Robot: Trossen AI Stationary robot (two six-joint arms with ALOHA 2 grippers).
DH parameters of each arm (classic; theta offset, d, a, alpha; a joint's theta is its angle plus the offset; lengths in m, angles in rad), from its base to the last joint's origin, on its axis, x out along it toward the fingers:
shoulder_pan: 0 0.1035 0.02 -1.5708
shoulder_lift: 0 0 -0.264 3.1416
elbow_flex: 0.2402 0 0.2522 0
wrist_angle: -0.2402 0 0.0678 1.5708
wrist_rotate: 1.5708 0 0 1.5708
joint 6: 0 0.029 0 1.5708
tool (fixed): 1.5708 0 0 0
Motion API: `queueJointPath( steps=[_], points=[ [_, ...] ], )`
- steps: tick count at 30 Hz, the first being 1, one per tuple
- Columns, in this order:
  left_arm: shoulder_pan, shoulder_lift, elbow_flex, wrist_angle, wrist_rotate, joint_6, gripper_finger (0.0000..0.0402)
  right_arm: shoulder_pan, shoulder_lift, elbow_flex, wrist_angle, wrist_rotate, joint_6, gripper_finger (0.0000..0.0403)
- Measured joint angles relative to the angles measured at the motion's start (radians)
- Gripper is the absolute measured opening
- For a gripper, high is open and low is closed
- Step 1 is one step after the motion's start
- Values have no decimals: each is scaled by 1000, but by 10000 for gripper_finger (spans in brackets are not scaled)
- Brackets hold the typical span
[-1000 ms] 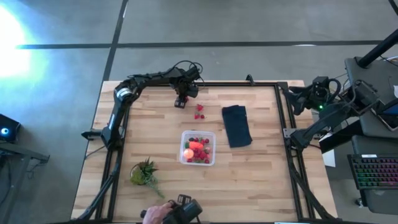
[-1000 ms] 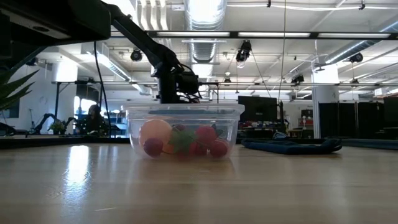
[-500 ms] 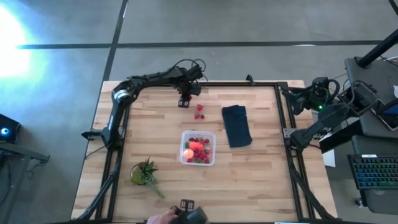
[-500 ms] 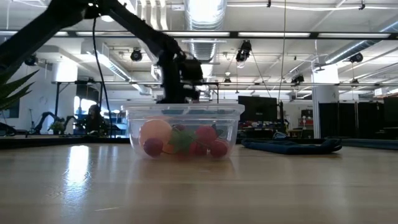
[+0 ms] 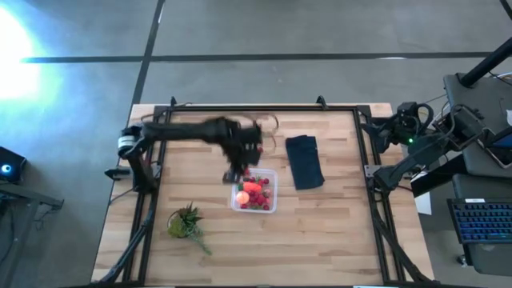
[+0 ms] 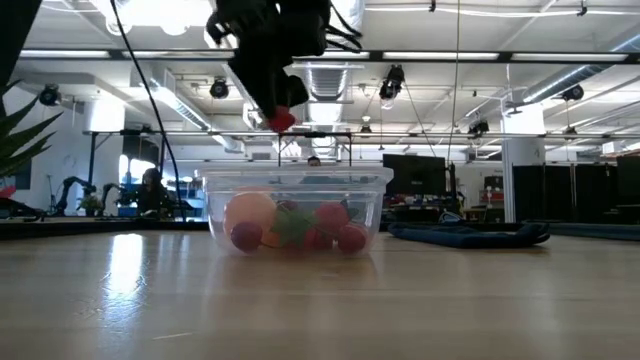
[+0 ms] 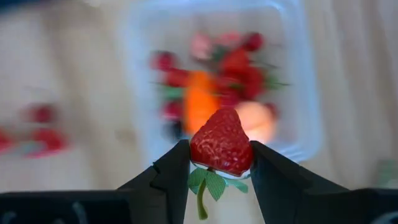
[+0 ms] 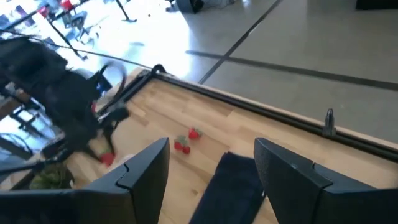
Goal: Pick and placing Produce into tupperware
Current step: Put the red strawberry into the transparent bin
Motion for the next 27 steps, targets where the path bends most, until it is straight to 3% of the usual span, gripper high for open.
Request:
queueJointPath(
  steps=[3,8,10,20,24,27],
  points=[
    [-84,21,-48,38,-24,-132,130,0,0,-5,0,-25,0,226],
    [-175,73,-88,105,-369,-340,148,0,0,-7,4,-32,-2,226],
    [-188,84,-87,95,-429,-379,166,0,-1,-7,5,-41,-2,226],
    [-179,111,-52,-8,-400,-455,247,0,0,-8,5,-75,-7,226],
    [-71,97,51,-75,-353,-509,251,0,-2,-8,5,-65,-7,226],
    [21,98,106,-53,-341,-408,250,0,-2,-8,5,-42,-7,226]
  ],
)
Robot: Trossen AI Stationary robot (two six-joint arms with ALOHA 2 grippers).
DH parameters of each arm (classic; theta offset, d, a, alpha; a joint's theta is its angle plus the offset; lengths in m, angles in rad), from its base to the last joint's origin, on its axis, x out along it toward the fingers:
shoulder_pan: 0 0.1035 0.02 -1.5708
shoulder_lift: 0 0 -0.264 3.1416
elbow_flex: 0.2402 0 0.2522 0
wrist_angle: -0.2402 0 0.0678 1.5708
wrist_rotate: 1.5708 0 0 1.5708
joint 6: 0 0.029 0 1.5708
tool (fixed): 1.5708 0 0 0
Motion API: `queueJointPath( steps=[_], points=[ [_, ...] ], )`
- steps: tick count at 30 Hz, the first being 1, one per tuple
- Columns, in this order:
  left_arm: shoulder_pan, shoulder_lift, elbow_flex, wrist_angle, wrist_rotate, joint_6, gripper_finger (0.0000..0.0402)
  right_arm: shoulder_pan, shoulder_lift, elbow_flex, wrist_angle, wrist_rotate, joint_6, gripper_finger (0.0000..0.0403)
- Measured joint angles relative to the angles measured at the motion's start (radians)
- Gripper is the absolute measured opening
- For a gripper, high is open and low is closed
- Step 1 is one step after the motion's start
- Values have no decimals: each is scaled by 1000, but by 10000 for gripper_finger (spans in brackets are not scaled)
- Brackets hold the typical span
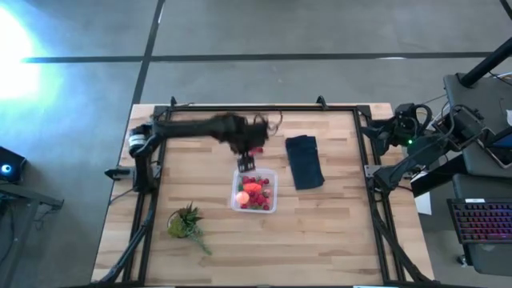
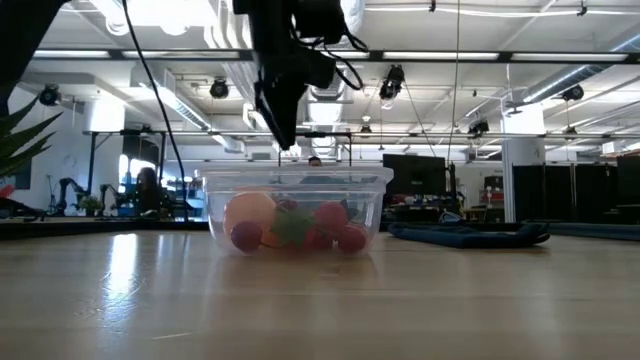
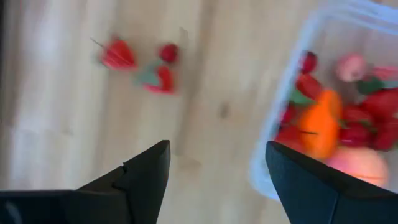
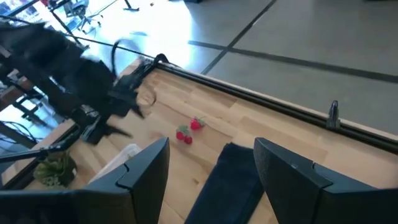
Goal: Pick and placing Produce into tupperware
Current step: Put the red strawberry into the transparent bin
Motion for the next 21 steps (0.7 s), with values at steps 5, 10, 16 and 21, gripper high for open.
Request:
queueJointPath(
  steps=[5,10,16,21],
  points=[
    [179,71,60,0,76,-142,240,0,0,0,-1,28,13,226],
    [330,168,80,86,267,-432,230,0,0,0,-1,67,32,226],
    [346,248,87,195,279,-464,228,0,-1,0,-1,82,34,226],
    [343,296,86,238,255,-471,228,0,-1,0,-1,95,35,226]
  ],
)
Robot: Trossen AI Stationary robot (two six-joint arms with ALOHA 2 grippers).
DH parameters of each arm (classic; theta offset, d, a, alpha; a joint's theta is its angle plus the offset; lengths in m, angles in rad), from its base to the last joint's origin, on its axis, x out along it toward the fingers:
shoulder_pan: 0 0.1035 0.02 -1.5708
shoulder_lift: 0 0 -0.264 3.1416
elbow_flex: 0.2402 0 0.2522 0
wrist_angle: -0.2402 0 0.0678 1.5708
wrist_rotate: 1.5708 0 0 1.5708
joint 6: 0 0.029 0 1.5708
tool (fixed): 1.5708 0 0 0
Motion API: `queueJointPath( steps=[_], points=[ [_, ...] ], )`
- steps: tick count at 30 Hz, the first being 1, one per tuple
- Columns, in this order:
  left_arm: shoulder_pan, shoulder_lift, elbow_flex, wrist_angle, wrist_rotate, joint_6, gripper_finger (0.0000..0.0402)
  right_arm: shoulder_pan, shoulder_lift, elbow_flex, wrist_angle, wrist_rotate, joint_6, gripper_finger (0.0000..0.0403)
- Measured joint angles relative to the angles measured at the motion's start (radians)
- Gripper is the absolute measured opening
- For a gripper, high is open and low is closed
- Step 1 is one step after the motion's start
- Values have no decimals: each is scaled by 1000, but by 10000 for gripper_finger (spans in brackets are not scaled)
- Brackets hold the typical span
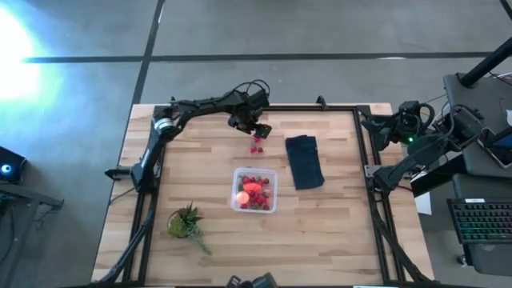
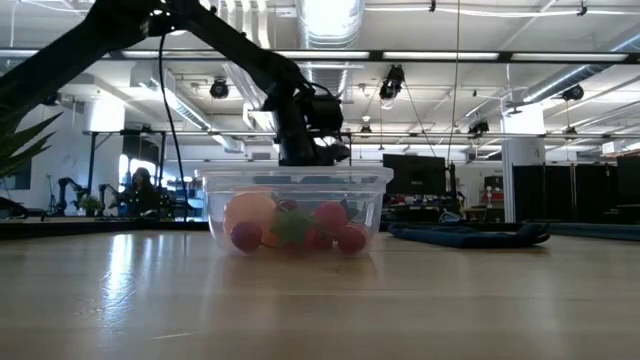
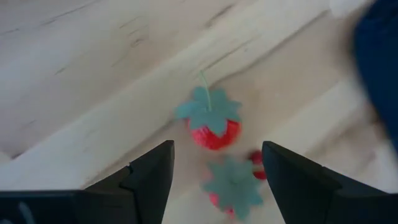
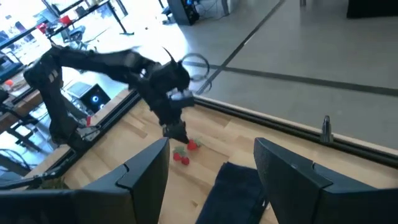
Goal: Pick and placing Produce into tupperware
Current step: Put the red strawberry into the transparent bin
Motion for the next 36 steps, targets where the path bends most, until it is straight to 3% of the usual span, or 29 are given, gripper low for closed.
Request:
queueJointPath(
  steps=[15,28,32,36],
  points=[
    [-18,78,0,88,-66,-26,223,0,-12,0,-4,37,0,226],
    [-35,75,-6,58,-120,1,136,0,-13,0,-4,37,0,226],
    [-45,32,-4,25,-96,47,129,0,-13,0,-4,36,0,226],
    [-91,-112,-5,20,-42,171,127,0,-12,0,-4,28,0,226]
  ],
)
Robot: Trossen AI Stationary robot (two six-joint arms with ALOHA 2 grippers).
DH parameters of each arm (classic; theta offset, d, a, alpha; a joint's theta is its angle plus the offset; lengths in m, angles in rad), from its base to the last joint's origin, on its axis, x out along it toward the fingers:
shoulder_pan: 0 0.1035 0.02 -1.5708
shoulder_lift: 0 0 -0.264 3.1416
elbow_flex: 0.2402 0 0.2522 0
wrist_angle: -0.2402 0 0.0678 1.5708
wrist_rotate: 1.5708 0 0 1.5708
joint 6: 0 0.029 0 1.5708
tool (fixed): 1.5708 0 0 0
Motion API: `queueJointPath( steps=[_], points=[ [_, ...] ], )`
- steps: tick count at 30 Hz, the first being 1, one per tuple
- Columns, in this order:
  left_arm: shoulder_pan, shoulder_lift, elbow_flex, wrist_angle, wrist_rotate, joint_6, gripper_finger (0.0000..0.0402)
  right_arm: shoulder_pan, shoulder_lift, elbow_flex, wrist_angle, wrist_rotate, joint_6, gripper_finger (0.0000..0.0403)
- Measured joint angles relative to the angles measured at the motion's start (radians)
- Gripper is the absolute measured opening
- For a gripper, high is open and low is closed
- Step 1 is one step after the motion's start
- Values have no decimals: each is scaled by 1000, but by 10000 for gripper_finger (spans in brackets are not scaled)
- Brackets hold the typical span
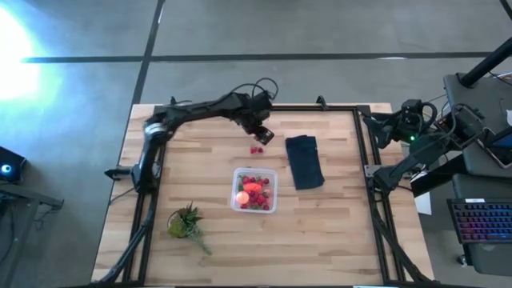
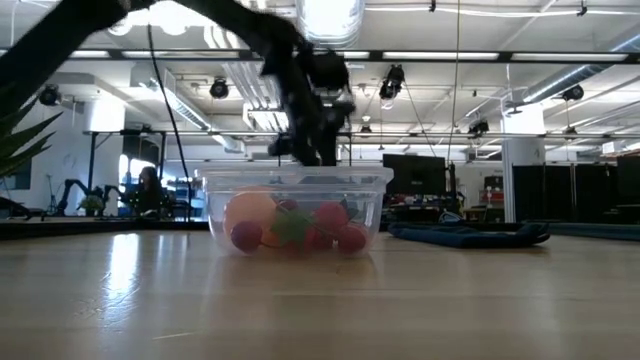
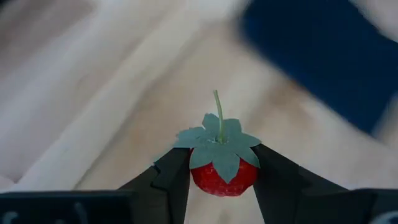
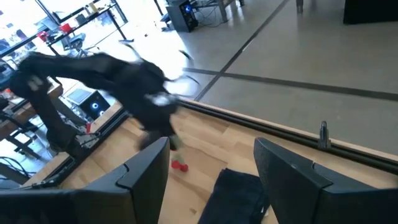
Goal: Pick and placing Produce into tupperware
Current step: Put the red strawberry into the transparent bin
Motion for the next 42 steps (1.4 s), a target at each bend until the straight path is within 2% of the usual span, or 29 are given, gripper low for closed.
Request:
queueJointPath(
  steps=[5,9,12,15,18,22,27,31,33,38,40,42],
  points=[
    [-110,-192,-17,-75,61,245,127,0,0,0,0,-23,0,226],
    [-208,-269,-63,-145,94,301,129,0,0,0,0,-29,-1,226],
    [-267,-259,-131,-157,107,227,130,0,0,0,0,-47,-11,226],
    [-320,-234,-191,-106,27,104,137,0,1,-3,0,-81,-24,226],
    [-358,-209,-218,-102,-71,2,164,0,1,-5,0,-113,-26,226],
    [-381,-205,-232,-104,-138,-12,214,0,2,-5,0,-128,-34,226],
    [-355,-221,-165,-111,-140,-23,256,0,2,-5,0,-128,-42,226],
    [-266,-222,-108,-97,-263,-89,257,0,1,-5,0,-127,-51,226],
    [-204,-201,-106,-101,-280,-129,254,0,1,-5,0,-124,-54,226],
    [-72,-81,-113,-125,-112,-242,251,0,1,-5,0,-104,-54,226],
    [-53,-24,-111,-120,-57,-229,251,0,1,-5,0,-97,-54,226],
    [-50,30,-102,-120,-51,-197,251,0,1,-5,1,-94,-54,226]
  ],
)
